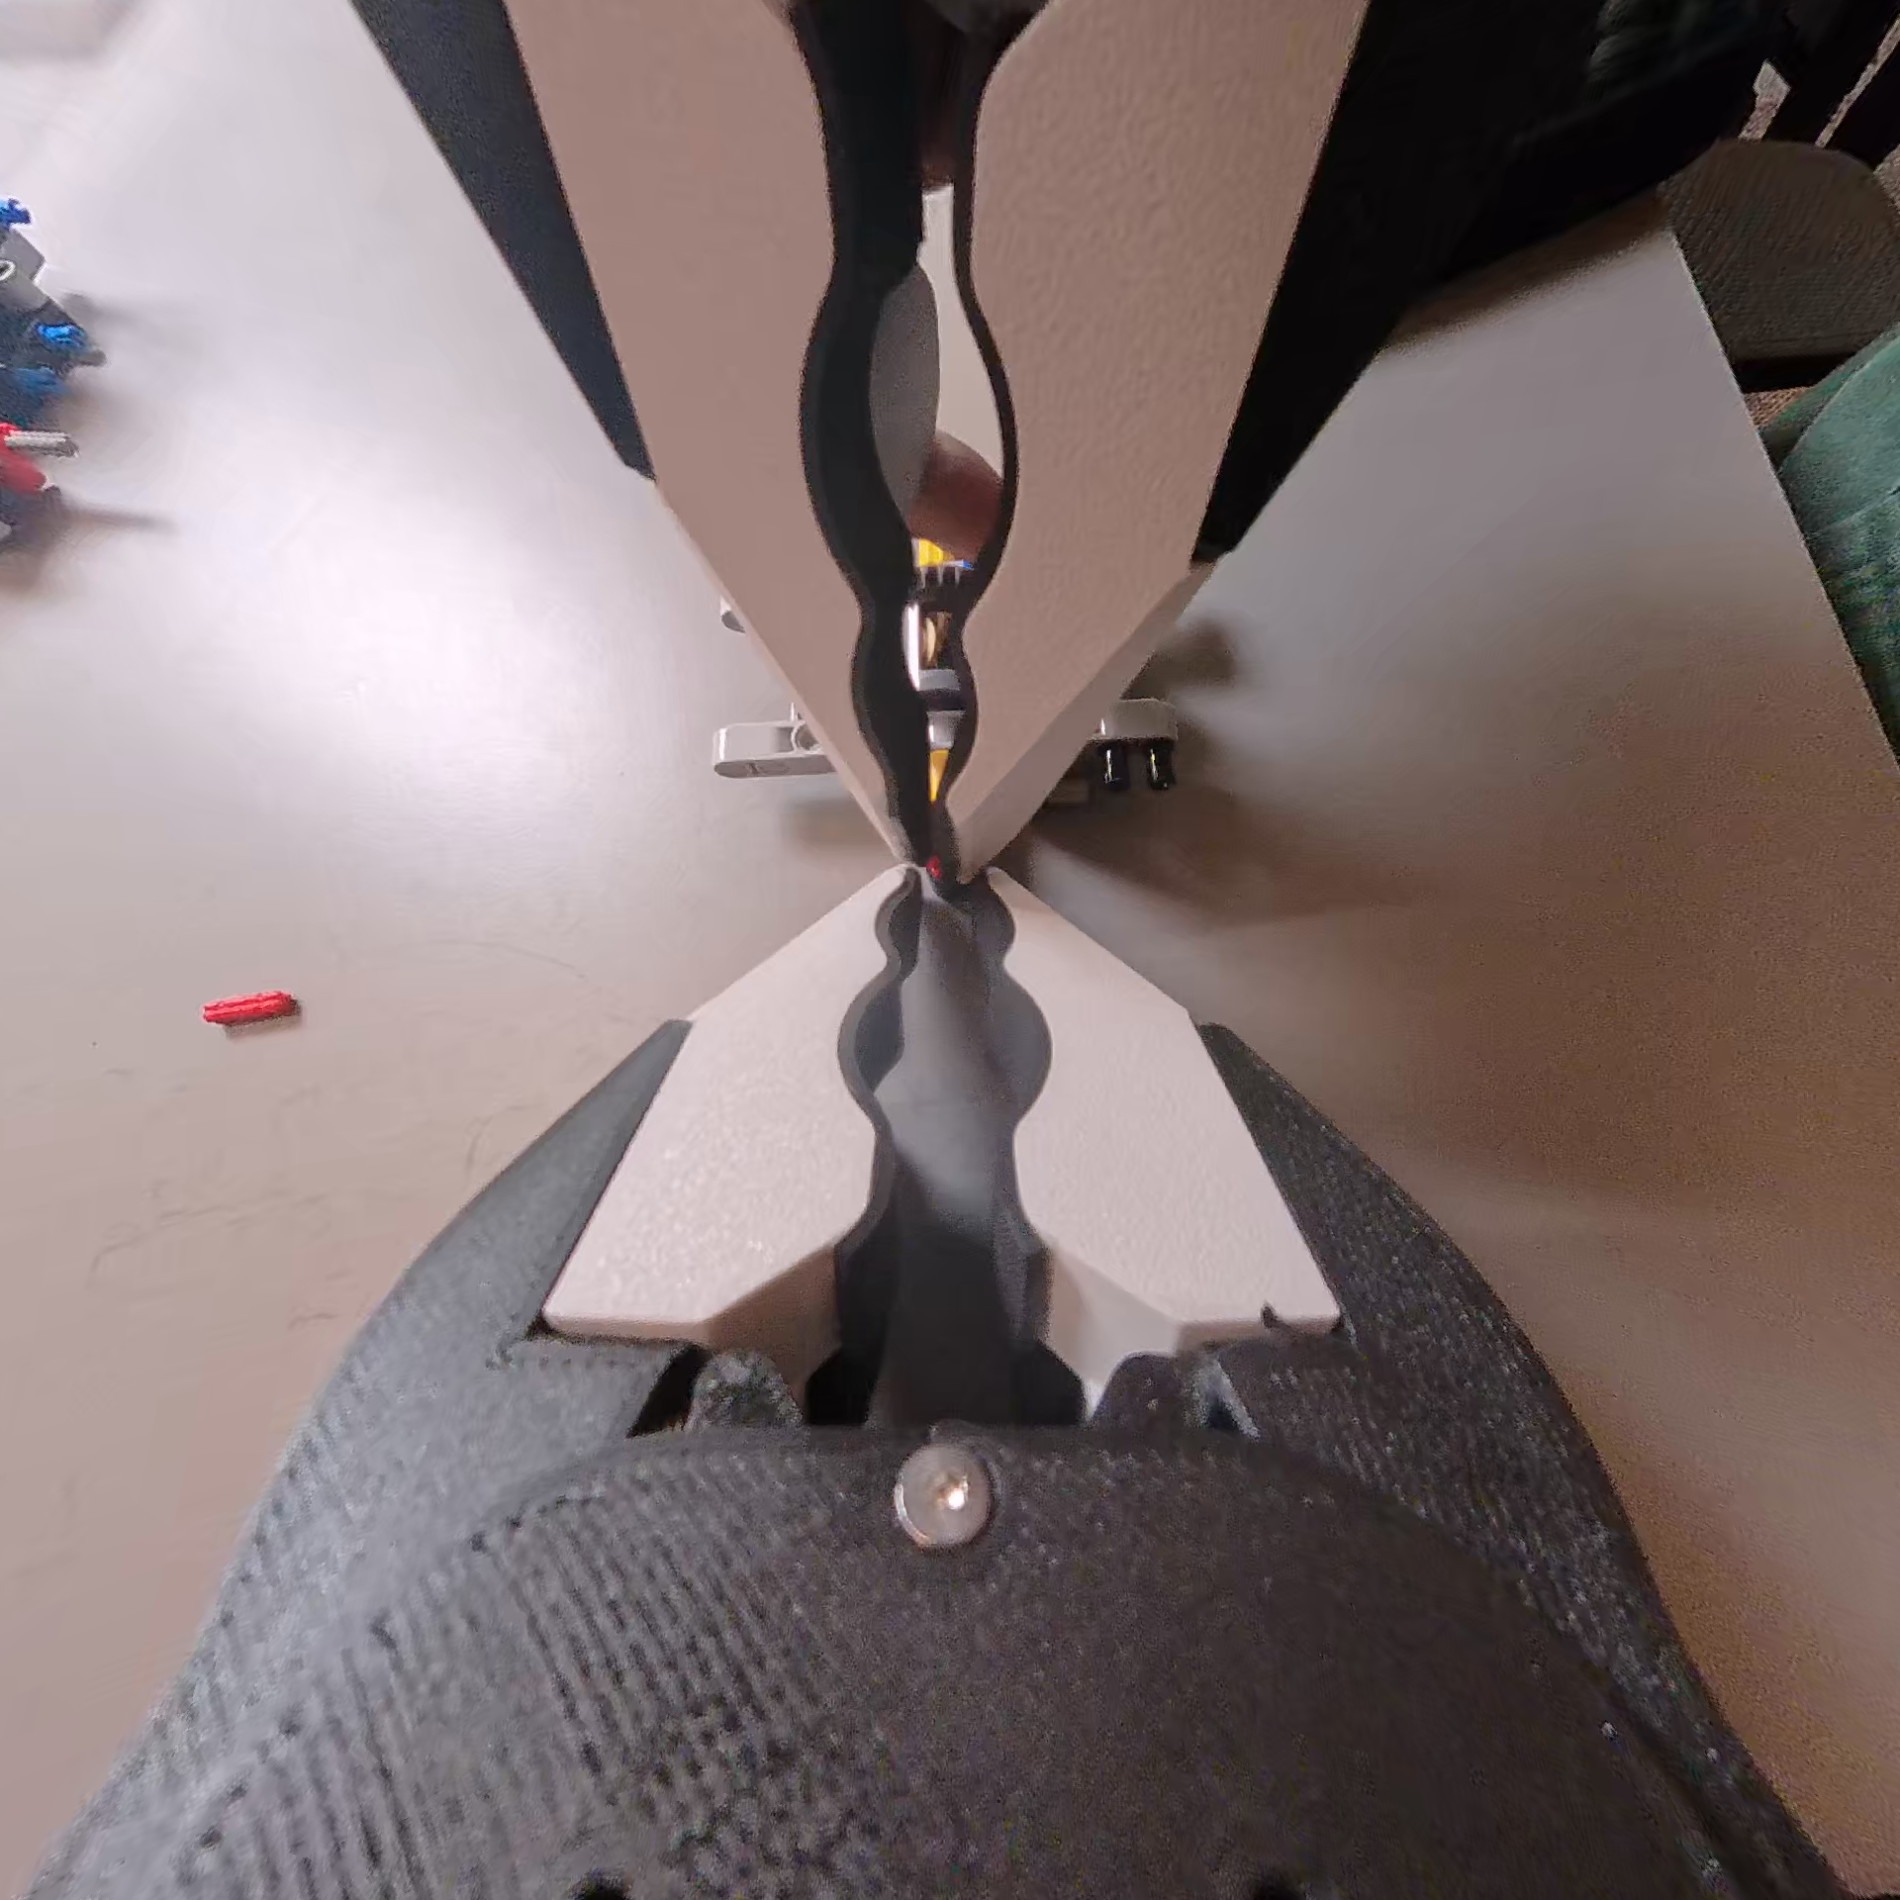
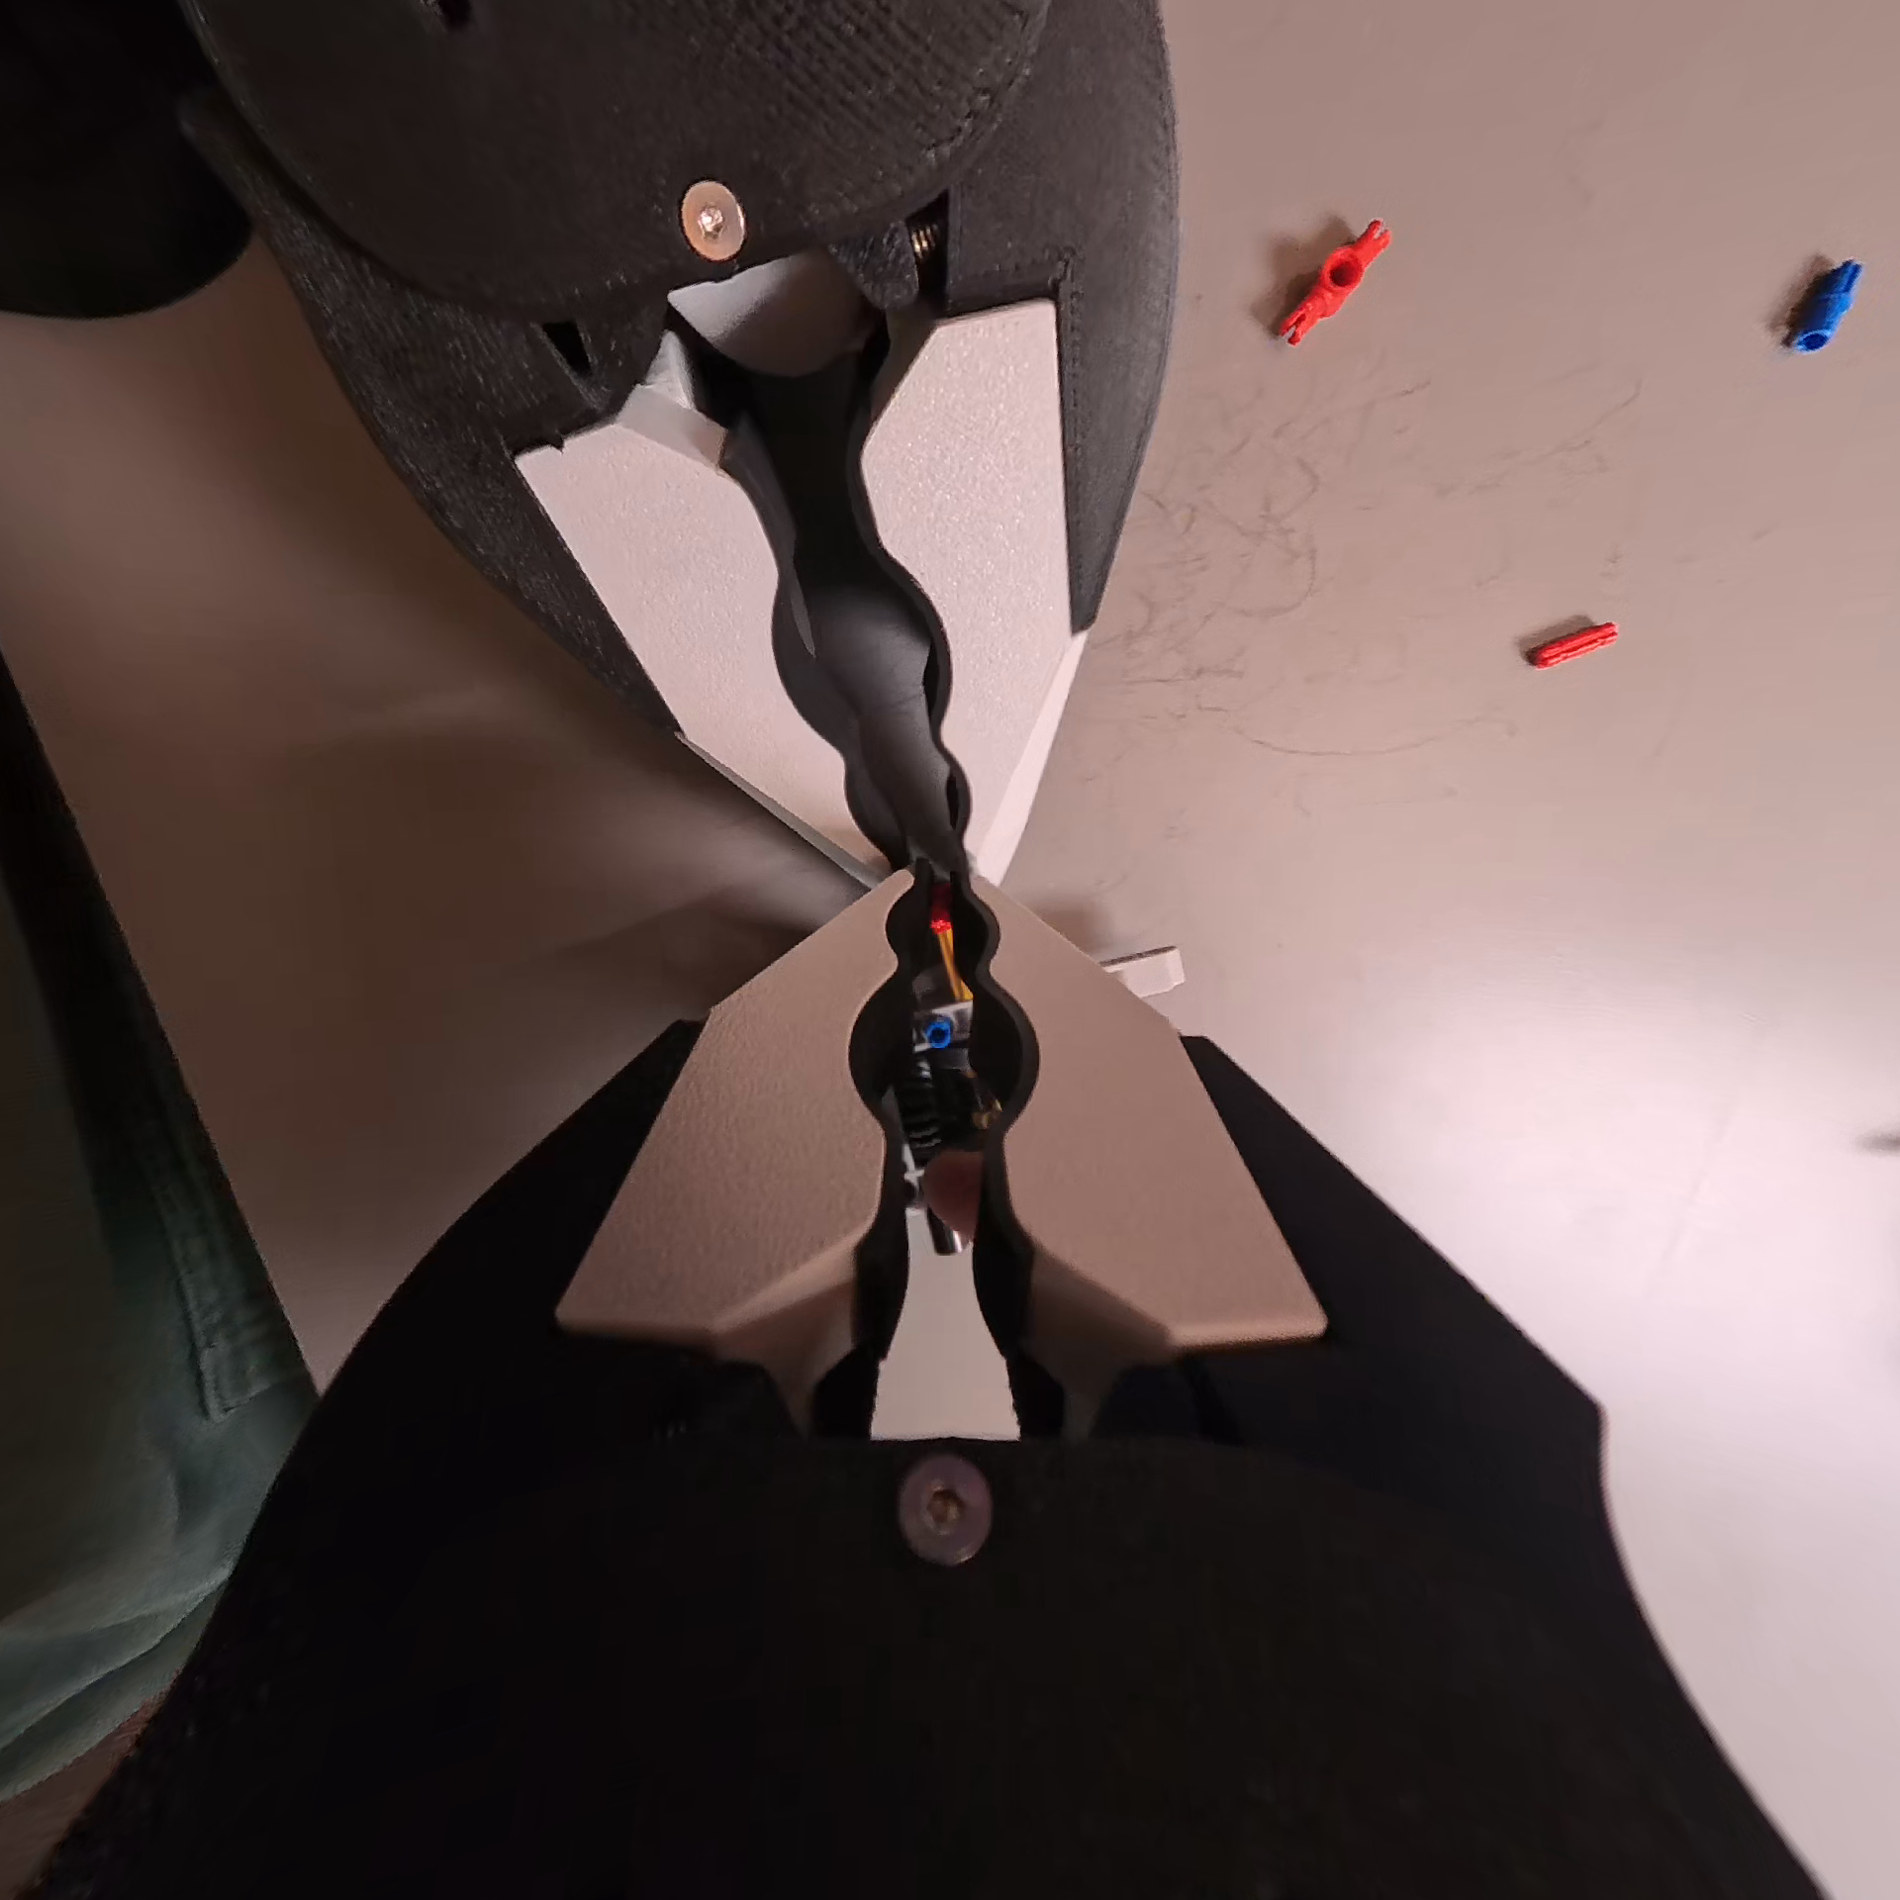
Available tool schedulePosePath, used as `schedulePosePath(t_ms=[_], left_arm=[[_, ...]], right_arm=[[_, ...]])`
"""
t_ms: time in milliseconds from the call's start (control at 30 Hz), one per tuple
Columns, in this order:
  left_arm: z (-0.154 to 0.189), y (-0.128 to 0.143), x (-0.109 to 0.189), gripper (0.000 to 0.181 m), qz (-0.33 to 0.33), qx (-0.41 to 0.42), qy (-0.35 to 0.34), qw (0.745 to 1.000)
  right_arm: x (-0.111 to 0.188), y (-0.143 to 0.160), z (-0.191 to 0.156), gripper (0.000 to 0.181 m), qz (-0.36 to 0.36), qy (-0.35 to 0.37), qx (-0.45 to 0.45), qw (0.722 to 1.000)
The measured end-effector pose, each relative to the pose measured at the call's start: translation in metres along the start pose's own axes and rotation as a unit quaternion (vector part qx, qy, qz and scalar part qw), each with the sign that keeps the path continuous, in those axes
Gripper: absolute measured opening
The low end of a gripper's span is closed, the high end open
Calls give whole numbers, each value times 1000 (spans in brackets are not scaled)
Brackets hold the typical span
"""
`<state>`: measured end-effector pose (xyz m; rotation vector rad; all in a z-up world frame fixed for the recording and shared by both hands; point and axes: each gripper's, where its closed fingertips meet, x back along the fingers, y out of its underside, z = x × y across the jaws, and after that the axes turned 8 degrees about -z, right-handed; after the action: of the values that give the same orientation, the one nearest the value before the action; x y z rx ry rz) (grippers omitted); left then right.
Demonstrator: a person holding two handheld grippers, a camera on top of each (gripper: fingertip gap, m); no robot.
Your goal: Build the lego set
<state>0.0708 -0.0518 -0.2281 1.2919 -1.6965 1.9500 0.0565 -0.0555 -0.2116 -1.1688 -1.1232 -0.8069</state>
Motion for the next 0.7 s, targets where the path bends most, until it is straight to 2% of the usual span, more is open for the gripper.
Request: schedulePosePath(t_ms=[100, 533, 633, 700], left_arm=[[1, -1, -1, 14, 0, 12, 6, 1000], [-2, -3, -3, 2, -3, 13, -10, 1000], [-2, -5, -3, 15, 4, 19, -7, 1000], [-2, -9, -1, 16, 16, 23, -2, 1000]], right_arm=[[0, 1, -2, 1, 4, 3, -4, 1000], [3, 5, 5, 2, 53, -32, -54, 997], [3, 4, 4, 2, 61, -43, -58, 996], [3, 4, 4, 2, 69, -49, -60, 995]])
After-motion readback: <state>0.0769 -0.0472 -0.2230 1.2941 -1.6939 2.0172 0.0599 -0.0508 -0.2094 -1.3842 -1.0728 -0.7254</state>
